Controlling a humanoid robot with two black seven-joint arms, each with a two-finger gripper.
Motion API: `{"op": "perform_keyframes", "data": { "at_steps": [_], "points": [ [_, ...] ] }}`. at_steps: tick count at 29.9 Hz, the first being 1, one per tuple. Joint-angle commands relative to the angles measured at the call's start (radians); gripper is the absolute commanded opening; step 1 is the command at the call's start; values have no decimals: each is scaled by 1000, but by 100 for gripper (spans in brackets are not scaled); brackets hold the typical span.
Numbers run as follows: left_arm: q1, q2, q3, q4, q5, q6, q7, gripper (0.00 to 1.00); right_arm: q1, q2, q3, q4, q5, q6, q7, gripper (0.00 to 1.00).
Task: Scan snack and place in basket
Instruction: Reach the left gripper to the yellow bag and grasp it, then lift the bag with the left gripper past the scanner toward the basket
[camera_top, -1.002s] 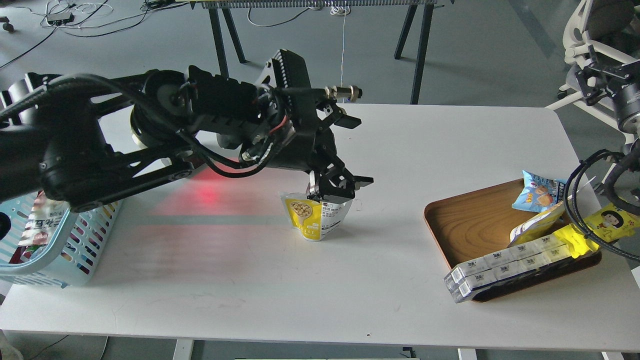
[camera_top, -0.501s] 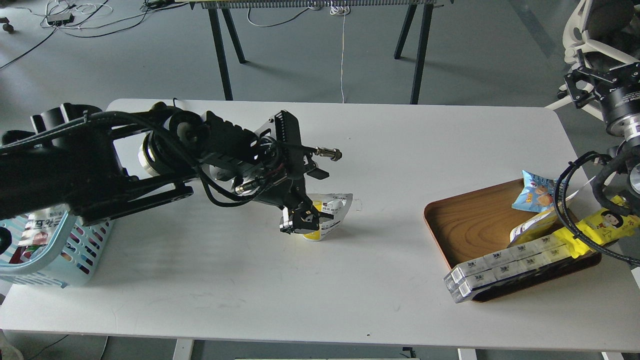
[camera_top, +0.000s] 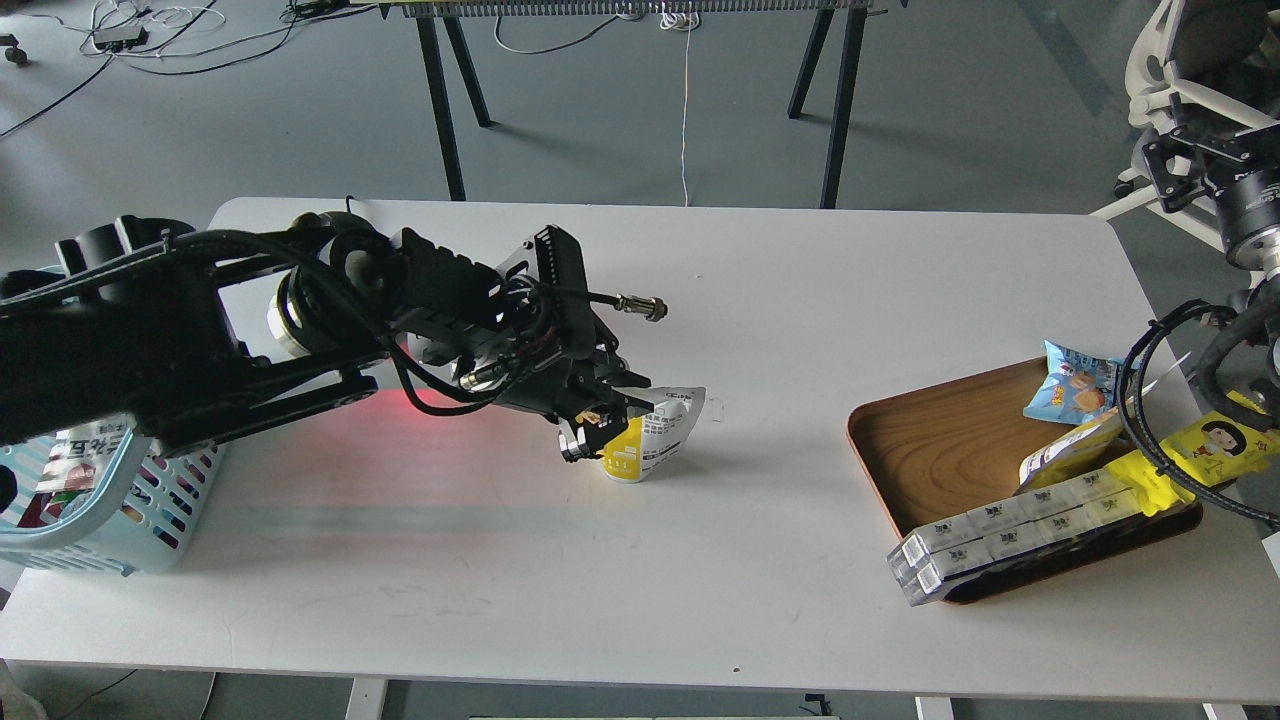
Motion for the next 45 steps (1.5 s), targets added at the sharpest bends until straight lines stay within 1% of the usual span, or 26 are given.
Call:
{"op": "perform_keyframes", "data": {
  "at_steps": [1, 2, 5, 8, 14, 19, 24, 25, 27, 30, 39, 41, 45],
  "points": [
    [3, 3, 0, 1, 0, 0, 3, 10, -2, -11, 2, 0, 0, 0, 1, 99],
    [3, 5, 0, 1, 0, 0, 1, 6, -2, -11, 2, 0, 0, 0, 1, 99],
    [2, 5, -1, -1, 0, 0, -3, 1, -2, -12, 2, 0, 0, 0, 1, 99],
    [0, 6, -7, -4, 0, 2, 3, 0, -2, -12, 4, 0, 0, 0, 1, 99],
    [-6, 32, -27, -38, 0, 9, -3, 0, 0, -20, 5, 0, 0, 0, 1, 99],
    [-1, 98, -96, -113, 0, 5, -9, 0, 0, -40, 27, 1, 0, 0, 1, 99],
    [2, 221, -206, -159, 0, 9, -14, 0, 0, -44, 28, 0, -2, 0, 0, 99],
    [3, 242, -222, -162, 0, 11, -21, 0, 0, -44, 28, 0, -2, 0, 0, 99],
    [3, 287, -243, -162, 0, 11, -57, 0, 0, -44, 28, 0, -2, 0, 1, 99],
    [3, 342, -253, -162, 0, 6, -74, 0, 3, -44, 28, 0, -2, 0, 1, 99],
    [6, 493, -245, -140, 0, -2, -83, 0, 9, -35, 30, 0, -2, 0, 1, 99],
    [11, 503, -243, -136, 0, -2, -96, 0, 9, -35, 30, 0, -2, 0, 1, 99],
    [29, 497, -243, -87, 0, 2, -96, 0, 9, -37, 30, 0, -2, 0, 1, 99]
  ]
}}
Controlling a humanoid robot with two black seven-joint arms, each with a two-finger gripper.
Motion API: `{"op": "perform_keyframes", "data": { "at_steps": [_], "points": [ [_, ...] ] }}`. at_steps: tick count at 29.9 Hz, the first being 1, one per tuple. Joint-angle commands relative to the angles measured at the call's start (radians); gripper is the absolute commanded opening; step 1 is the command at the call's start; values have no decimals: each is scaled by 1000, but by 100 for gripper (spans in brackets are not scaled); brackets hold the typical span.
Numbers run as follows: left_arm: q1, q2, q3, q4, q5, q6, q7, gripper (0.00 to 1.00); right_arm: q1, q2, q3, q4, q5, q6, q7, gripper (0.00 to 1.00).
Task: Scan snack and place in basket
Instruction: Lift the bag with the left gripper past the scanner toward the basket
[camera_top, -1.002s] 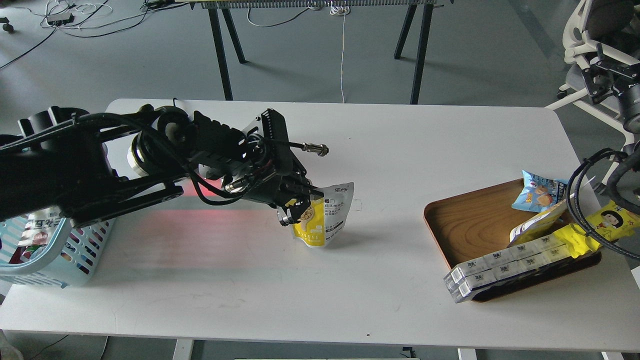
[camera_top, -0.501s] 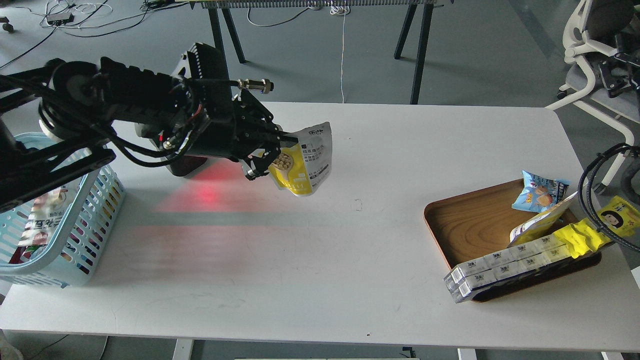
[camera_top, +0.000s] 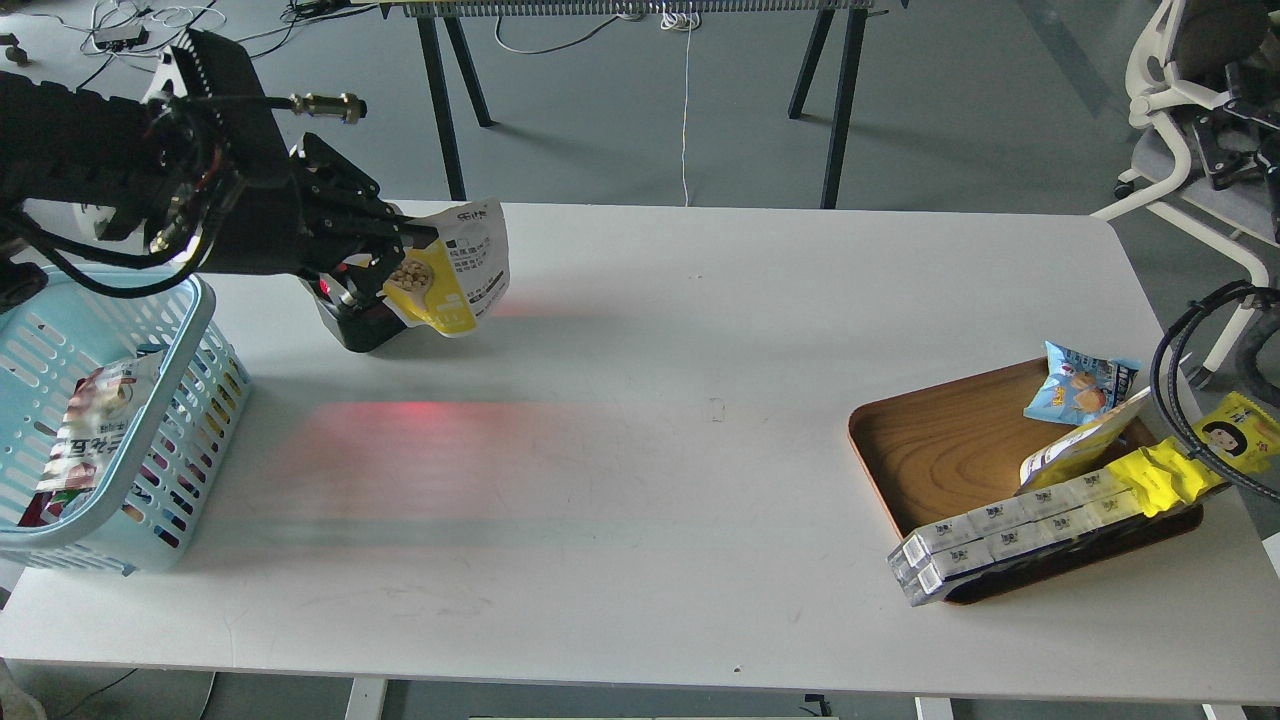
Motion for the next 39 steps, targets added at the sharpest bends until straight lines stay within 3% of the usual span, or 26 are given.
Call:
{"op": "perform_keyframes", "data": {
  "at_steps": [1, 6, 25, 39],
  "points": [
    [12, -5, 2, 50, 0, 3, -1, 0, 0, -3, 0, 0, 0, 0, 0, 99],
    [14, -7, 25, 82, 0, 5, -1, 0, 1, -9, 2, 0, 0, 0, 0, 99],
    [55, 3, 29, 4, 0, 0, -1, 0, 3, -24, 22, 2, 0, 0, 0, 99],
    [55, 3, 28, 10, 0, 0, -1, 0, 6, -24, 22, 8, 0, 0, 0, 99]
  ]
}}
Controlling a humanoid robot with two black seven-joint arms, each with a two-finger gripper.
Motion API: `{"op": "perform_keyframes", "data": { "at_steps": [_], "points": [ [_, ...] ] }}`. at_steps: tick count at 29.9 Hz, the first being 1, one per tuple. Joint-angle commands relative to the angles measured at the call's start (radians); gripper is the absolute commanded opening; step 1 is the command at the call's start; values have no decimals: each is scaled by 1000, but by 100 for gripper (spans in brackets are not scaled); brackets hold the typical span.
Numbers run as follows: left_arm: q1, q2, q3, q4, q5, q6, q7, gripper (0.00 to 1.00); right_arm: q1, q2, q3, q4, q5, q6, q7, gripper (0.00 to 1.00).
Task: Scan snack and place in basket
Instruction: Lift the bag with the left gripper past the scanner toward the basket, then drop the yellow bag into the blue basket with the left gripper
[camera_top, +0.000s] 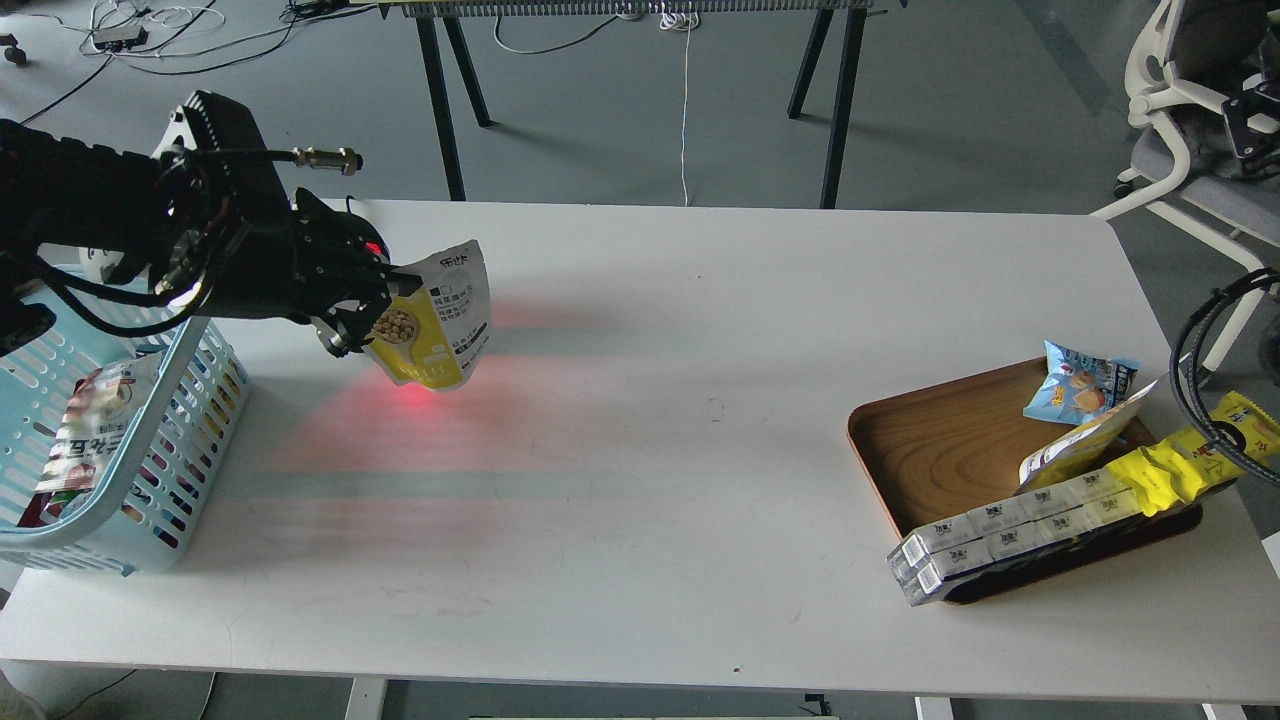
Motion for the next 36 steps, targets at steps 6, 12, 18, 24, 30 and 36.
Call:
{"op": "perform_keyframes", "data": {
  "at_steps": [6, 12, 18, 24, 30, 36],
  "points": [
    [0, 7, -1, 4, 0, 0, 0, 0, 0, 0, 0, 2, 0, 0, 0, 99],
    [0, 141, -12, -51, 0, 15, 0, 0, 0, 2, 0, 1, -2, 0, 0, 99],
    [0, 323, -41, -79, 0, 80, 0, 0, 3, 15, 0, 1, -2, 0, 1, 99],
    [3, 544, 26, -66, 0, 201, 0, 0, 2, 17, 0, -1, -2, 0, 1, 99],
    [3, 678, 161, -10, -19, 279, 0, 0, 9, 18, 0, -2, -2, 0, 1, 99],
    [3, 724, 333, 24, -19, 437, 0, 0, 17, 31, -3, -1, -3, 0, 1, 99]
  ]
}}
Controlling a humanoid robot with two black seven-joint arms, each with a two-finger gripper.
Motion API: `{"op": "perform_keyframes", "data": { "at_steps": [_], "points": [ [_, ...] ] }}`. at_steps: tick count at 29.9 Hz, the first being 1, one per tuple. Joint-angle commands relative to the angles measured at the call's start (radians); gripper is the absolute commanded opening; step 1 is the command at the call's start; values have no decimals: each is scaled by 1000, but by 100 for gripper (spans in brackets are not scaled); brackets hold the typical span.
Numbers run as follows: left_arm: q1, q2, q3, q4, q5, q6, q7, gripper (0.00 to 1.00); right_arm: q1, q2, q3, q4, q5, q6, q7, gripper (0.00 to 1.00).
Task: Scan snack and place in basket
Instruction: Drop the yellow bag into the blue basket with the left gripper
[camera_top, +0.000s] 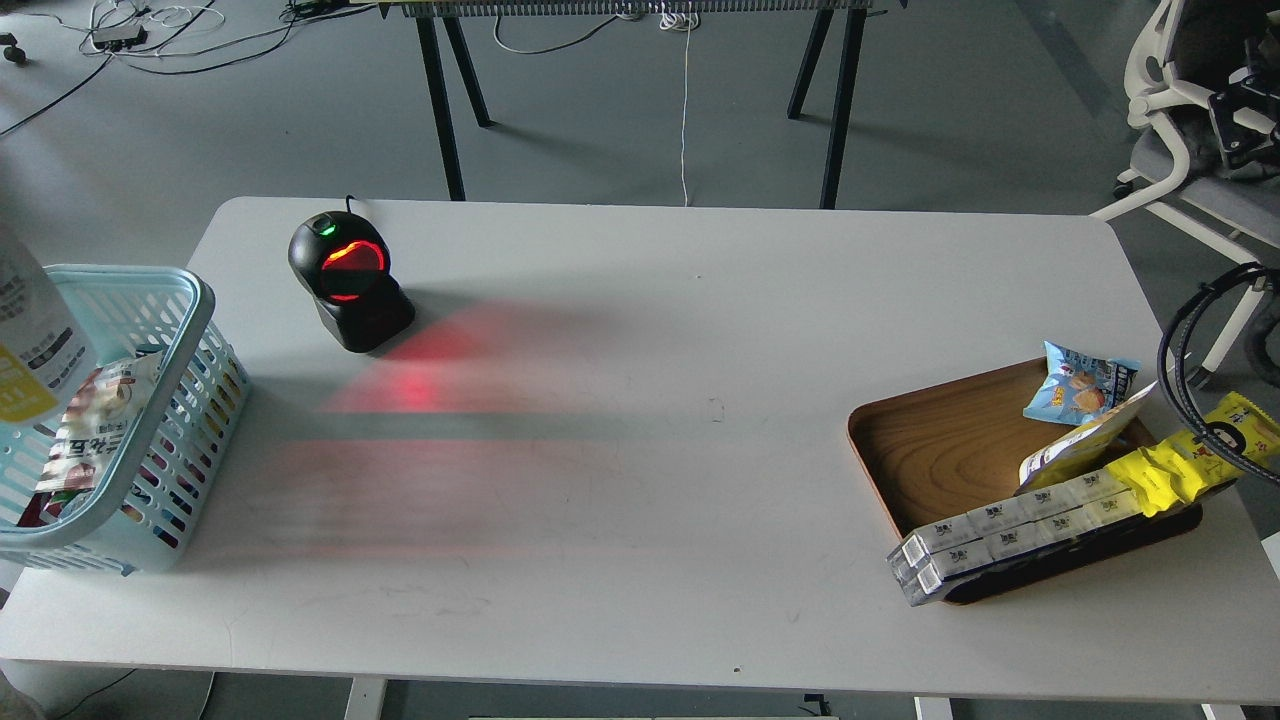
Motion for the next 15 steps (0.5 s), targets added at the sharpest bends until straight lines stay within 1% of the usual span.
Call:
{"op": "perform_keyframes", "data": {
  "at_steps": [1, 3, 6, 7, 8, 10, 14, 15],
  "points": [
    [0, 15, 101, -2, 0, 92, 0, 1, 2, 8, -2, 2, -1, 0, 0, 99],
    [0, 15, 130, 2, 0, 103, 0, 9, 4, 10, -2, 2, -1, 0, 0, 99],
    [0, 15, 141, -1, -5, 108, 0, 36, 4, 8, -3, 2, -2, 0, -2, 99],
    [-1, 15, 140, -1, -8, 108, 0, 43, 4, 8, -3, 2, -2, 0, -2, 99],
    [-3, 15, 140, -2, -17, 108, 0, 47, 5, 8, -5, 2, -2, 0, -2, 99],
    [-14, 15, 134, -2, -64, 102, 0, 51, 9, 7, -8, 2, -2, 0, -2, 99],
    [-32, 15, 102, -1, -308, 80, 0, 71, 9, 7, -8, 2, -2, 0, -2, 99],
    [-37, 15, 86, -1, -378, 66, 0, 73, 7, 7, -8, 4, -2, 0, -2, 99]
  ]
}}
